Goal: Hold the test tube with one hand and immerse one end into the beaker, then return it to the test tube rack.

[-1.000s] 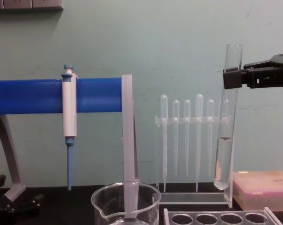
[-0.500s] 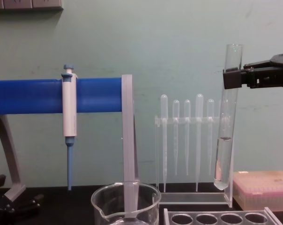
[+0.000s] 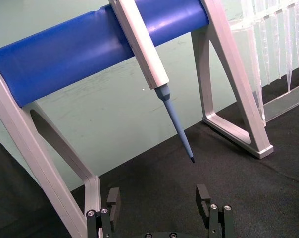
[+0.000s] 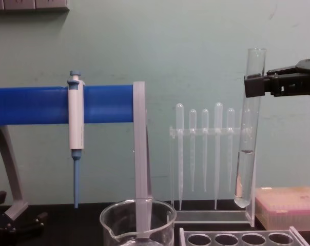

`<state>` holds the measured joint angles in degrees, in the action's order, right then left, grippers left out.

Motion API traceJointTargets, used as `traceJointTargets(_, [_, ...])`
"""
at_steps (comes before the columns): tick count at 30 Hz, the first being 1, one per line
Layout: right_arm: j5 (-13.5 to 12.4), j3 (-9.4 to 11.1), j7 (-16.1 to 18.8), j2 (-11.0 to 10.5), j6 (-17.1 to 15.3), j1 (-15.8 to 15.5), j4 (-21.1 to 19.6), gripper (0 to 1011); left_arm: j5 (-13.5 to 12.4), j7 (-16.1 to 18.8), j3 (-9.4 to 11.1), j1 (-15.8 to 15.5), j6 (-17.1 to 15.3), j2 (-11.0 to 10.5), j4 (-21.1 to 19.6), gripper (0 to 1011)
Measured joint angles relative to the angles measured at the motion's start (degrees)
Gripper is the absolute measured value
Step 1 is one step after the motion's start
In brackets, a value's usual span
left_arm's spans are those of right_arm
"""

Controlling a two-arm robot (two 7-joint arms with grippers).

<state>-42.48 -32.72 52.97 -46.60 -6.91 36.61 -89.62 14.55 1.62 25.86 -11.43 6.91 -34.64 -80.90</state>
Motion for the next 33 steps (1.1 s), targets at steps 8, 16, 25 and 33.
traceJointTargets(8, [0.0,0.0,0.0,0.0,0.0,0.0,0.0,242,0.0,0.0,0.0,0.0,0.0,0.0,0.0,1000])
traceJointTargets(16, [0.0,0.0,0.0,0.0,0.0,0.0,-0.01,242,0.0,0.0,0.0,0.0,0.0,0.0,-0.01,1000])
traceJointTargets(25, [0.0,0.0,0.0,0.0,0.0,0.0,-0.01,242,0.0,0.0,0.0,0.0,0.0,0.0,0.0,1000])
traceJointTargets(33, [0.0,0.0,0.0,0.0,0.0,0.0,0.0,242,0.0,0.0,0.0,0.0,0.0,0.0,0.0,1000])
